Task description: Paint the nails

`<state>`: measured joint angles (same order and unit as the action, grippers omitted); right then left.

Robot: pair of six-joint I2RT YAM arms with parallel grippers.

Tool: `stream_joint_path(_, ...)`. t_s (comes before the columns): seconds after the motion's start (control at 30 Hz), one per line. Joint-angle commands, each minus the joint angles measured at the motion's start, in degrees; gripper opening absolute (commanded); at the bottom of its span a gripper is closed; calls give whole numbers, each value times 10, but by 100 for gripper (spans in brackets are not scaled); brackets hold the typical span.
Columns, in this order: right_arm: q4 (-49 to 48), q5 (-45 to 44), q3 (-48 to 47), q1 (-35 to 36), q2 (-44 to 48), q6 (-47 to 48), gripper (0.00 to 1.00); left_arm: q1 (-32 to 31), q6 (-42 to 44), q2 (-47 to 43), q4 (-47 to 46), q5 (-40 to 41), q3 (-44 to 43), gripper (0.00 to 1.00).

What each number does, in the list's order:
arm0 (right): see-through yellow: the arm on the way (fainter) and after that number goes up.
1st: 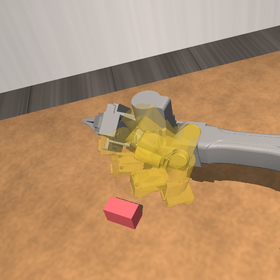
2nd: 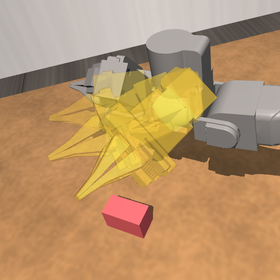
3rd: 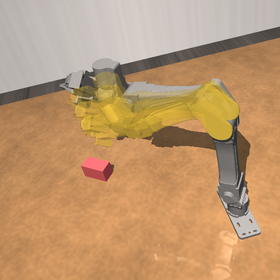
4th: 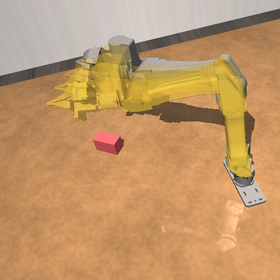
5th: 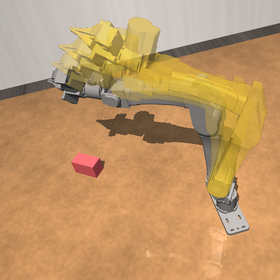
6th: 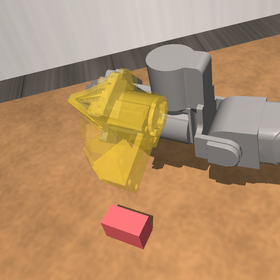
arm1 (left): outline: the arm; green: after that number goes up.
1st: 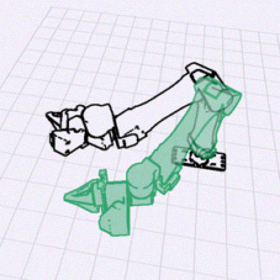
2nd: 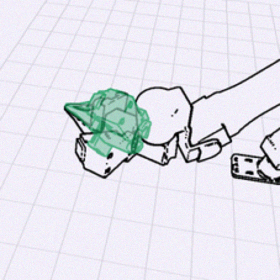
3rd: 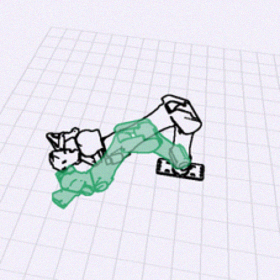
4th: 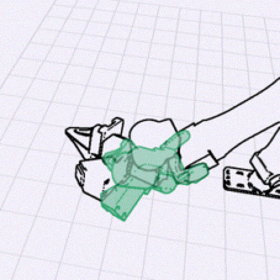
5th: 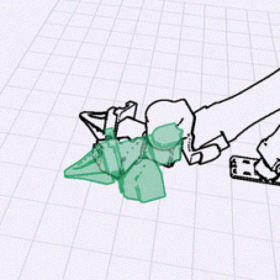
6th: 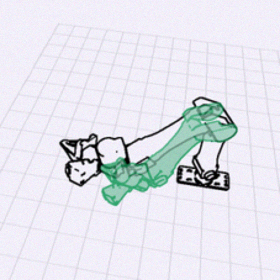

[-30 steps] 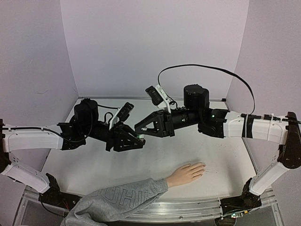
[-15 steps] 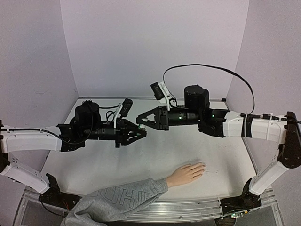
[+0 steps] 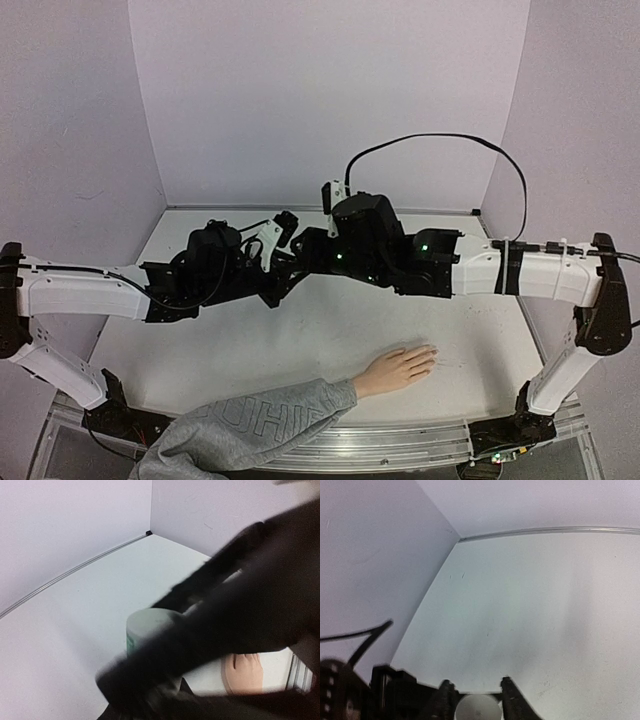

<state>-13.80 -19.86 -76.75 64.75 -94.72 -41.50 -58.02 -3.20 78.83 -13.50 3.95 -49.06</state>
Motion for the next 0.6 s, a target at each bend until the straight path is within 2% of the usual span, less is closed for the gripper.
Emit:
stream_joint_path(0.0,8,46,-6,19,44,46,54,26,0,-21,-14,20,-5,0)
stream_joint_path(0.1,-3,83,34,-14,94,86,75,27,-16,-38,-8,-25,13,0)
stream_joint_path(0.2,-30,209,94,-94,140,112,86,32,-33,-57,-3,-89,21,0)
stream_joint_path(0.3,-65,337,142,-138,173,165,98,40,-38,-68,-3,-171,22,0)
stream_joint_path(0.43,-110,517,161,-145,185,210,98,47,-35,-72,-5,-311,13,0)
stream_joint_path(0.57,-208,654,187,-146,176,181,98,47,-42,-58,-21,-481,-9,0)
